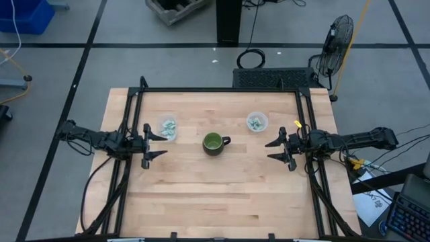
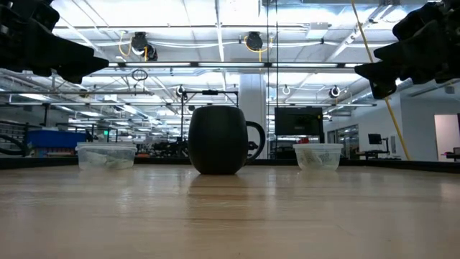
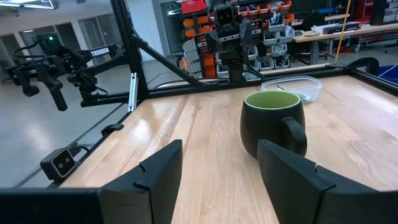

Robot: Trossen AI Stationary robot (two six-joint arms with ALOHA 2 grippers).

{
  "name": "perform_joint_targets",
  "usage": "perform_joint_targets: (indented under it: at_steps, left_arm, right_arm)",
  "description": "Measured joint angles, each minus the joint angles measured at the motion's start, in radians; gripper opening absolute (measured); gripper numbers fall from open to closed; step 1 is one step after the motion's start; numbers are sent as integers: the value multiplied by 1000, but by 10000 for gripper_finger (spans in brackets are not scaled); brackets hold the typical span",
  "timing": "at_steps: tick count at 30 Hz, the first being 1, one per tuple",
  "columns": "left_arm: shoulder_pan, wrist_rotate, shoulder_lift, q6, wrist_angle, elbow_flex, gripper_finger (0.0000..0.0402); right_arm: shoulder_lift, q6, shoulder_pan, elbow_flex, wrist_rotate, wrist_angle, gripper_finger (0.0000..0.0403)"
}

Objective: Pick and place items into bin
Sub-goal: Return to Home Position

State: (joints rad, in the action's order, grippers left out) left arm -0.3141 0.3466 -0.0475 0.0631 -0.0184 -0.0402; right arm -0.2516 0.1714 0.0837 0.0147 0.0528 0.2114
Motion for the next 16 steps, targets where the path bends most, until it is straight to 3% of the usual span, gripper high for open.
perform_joint_targets:
  at_steps: [16]
  left_arm:
    - [0, 0, 0, 0, 0, 0, 244]
  right_arm:
    - [0, 0, 0, 0, 0, 0, 201]
